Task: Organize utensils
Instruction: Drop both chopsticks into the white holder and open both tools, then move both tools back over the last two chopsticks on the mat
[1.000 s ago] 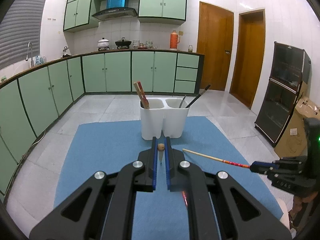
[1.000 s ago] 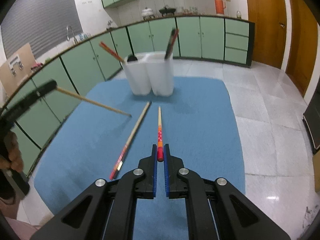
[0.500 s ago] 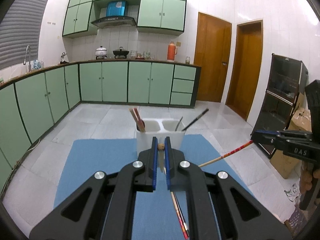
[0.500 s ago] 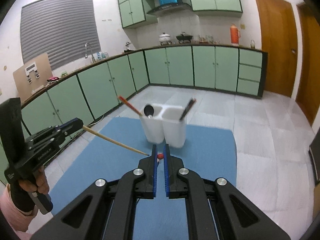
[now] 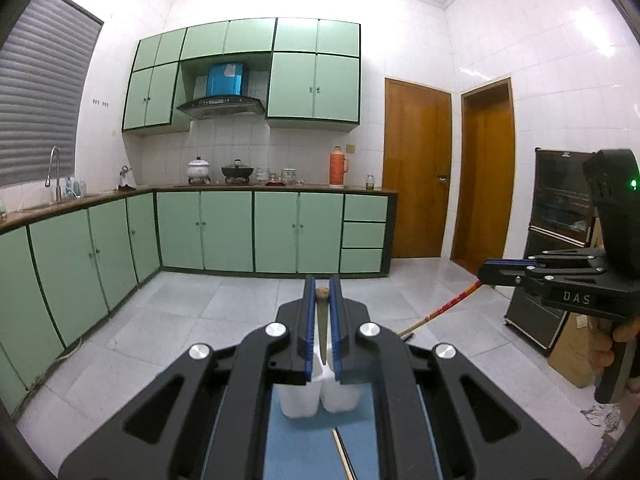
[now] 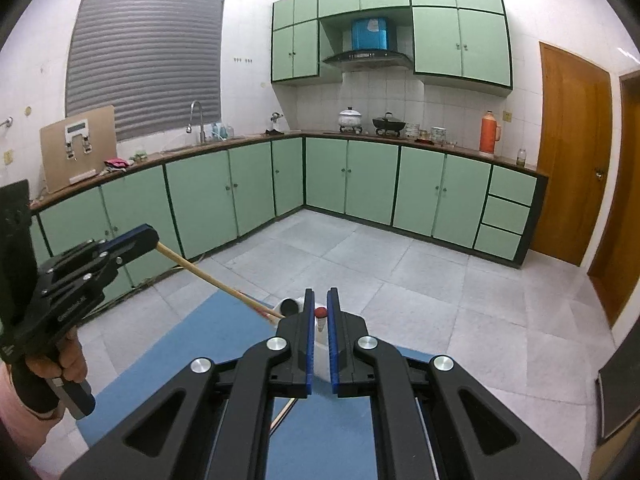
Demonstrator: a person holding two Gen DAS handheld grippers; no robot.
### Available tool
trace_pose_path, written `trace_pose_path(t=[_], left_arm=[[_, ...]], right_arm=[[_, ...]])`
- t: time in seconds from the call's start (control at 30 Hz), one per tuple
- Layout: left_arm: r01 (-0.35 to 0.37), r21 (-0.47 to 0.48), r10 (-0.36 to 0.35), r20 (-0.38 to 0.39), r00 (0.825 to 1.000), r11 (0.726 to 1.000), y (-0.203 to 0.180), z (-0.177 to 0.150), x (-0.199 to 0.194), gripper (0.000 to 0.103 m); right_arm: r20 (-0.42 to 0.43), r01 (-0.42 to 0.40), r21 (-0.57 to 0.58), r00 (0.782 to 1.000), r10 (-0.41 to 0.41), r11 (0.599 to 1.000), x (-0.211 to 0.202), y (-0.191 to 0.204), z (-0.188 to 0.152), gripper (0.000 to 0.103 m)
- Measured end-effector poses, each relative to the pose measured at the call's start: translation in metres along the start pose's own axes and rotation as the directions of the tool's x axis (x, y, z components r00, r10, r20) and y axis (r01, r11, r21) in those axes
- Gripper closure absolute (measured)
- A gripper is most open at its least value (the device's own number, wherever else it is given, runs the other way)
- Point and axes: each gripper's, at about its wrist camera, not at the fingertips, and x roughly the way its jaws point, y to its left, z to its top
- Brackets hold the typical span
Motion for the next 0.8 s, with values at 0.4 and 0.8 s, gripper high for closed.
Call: trace_pose_path(t=[0.4,0.8], left_arm=[[0.004,-0.029,-0.009,-0.194,0.981,1.0,0.011,-0.021,0.114,0.095],[-0.016,-0.02,0.011,-0.226,0.974,1.0,0.026,-0.083,0.055,0.037]], right_arm=[[-0.168,-0.027,0.063,0.985,0.038,0.998,0.108,-0.012,-0.009,0.092],[-0.071,0.09,0.096,0.994,-0.084,0.991,0.045,0.0,-0.084,0.036]])
